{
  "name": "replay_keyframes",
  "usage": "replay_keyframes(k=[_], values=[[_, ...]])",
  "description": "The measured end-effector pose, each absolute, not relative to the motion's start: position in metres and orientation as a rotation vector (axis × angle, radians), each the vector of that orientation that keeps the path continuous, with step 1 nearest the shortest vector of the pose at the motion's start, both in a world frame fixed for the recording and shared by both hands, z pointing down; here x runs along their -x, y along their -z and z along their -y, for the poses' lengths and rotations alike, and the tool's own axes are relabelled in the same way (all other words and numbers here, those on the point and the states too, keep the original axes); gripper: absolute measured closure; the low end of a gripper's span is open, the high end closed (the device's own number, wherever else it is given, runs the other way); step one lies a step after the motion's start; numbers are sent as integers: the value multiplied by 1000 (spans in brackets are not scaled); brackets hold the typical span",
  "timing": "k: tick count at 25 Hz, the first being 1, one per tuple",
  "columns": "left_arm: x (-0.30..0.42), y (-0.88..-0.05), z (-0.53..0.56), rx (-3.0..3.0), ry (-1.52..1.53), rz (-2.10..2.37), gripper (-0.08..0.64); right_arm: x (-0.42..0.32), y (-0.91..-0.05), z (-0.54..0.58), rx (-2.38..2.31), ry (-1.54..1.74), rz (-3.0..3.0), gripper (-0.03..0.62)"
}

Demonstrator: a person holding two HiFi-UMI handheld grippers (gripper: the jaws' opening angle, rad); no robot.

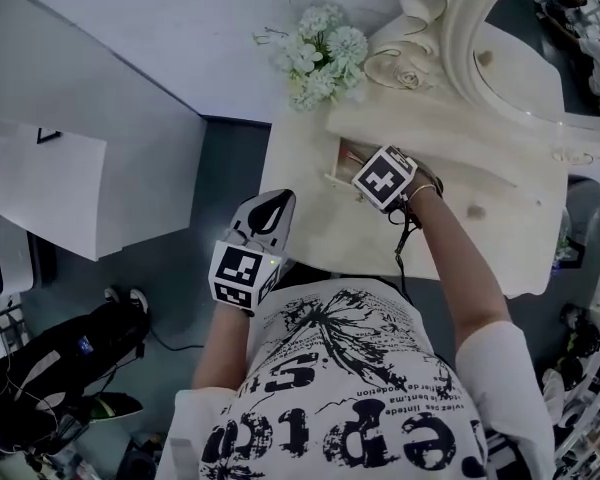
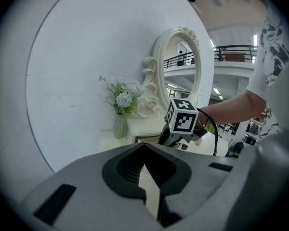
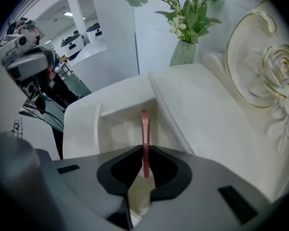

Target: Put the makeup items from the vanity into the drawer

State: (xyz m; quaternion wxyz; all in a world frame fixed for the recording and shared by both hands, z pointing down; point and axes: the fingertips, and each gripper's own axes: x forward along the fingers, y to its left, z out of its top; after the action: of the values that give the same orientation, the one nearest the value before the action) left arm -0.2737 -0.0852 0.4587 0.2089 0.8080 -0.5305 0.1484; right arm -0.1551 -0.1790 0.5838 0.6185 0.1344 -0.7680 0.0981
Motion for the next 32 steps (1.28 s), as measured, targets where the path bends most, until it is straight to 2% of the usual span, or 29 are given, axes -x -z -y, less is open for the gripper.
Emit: replay_keyframes(k=[10,12,18,25,32], values=[[273,-461,87,-2277,-419,1428,555,154,-578,180,-400,-278,1814,528],[272,-459,87,-2279,-410,1428,555,153,-574,176,-403,-283,1827,500],[255,-452,89,-2304,-398,1416,555,146,-534,177,-501,-323,1957,502],[213,-443,98,-2351,-387,1386,555,79,-497,184,-658,-377,2017,503],[165,-442,105,-2378,-403,1339,555,-6,-521,182,-742,-446,1960,478]])
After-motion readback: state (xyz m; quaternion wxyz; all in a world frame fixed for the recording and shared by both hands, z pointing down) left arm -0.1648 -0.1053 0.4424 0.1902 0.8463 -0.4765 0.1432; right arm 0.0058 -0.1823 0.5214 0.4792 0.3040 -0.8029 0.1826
